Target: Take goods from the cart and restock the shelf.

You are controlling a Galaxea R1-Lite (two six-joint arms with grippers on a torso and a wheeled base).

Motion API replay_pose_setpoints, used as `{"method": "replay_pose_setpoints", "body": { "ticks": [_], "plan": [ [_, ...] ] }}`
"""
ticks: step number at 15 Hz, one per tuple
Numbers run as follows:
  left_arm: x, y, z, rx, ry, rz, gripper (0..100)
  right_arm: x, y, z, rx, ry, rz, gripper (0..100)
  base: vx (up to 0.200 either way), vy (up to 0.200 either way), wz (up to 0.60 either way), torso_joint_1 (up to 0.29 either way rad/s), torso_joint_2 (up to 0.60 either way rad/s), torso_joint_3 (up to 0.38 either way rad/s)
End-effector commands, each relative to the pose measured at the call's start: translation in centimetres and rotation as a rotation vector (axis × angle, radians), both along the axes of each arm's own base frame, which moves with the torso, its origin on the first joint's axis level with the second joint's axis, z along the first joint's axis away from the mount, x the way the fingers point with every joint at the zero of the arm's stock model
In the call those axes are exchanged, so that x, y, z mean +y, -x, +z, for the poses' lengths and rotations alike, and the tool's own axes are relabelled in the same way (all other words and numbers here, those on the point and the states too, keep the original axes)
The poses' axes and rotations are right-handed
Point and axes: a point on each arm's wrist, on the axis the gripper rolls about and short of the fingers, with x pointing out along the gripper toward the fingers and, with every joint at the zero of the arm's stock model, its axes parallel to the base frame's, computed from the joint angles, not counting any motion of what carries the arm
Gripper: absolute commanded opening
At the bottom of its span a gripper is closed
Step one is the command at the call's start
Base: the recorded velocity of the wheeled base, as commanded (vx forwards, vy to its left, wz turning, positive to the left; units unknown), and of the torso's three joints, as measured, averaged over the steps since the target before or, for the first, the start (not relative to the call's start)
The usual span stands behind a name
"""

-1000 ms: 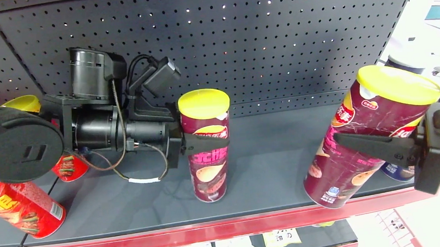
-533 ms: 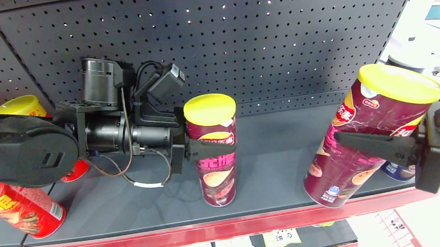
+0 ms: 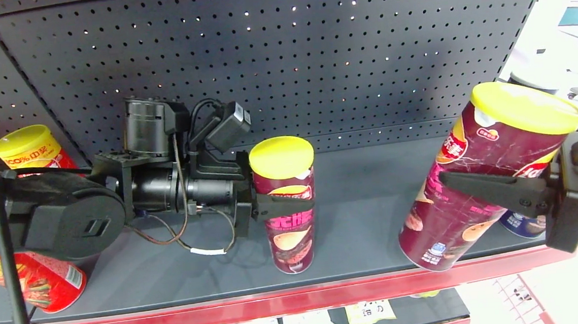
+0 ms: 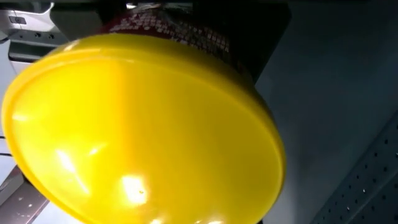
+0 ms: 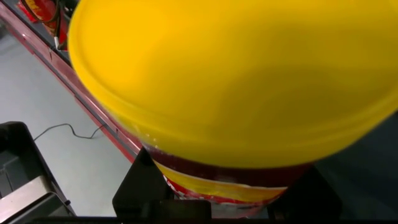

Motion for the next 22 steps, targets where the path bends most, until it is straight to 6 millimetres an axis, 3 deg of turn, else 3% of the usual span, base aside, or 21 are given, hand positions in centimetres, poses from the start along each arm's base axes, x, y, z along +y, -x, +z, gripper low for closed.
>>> {"method": "replay_pose_setpoints", "body": {
  "ticks": [1,19,20,22],
  "plan": [
    [0.0,0.0,-0.3,0.009,-0.005,0.000,0,0.0,0.0,0.0,0.001,0.001,0.001,0,0.000,0.000,0.00,0.000,0.00,0.000],
    [0.8,1.6,-0.7,0.052,-0.014,-0.002,0,0.0,0.0,0.0,0.000,0.000,0.001,0,0.000,0.000,0.00,0.000,0.00,0.000],
    [0.8,1.6,-0.7,0.051,-0.014,-0.002,100,0.0,0.0,0.0,0.001,0.001,0.001,0,0.000,0.000,0.00,0.000,0.00,0.000],
    [0.9,1.7,-0.6,0.048,-0.012,0.000,100,0.0,0.0,0.0,0.000,0.000,0.002,0,0.000,0.000,0.00,0.000,0.00,0.000]
  ]
}}
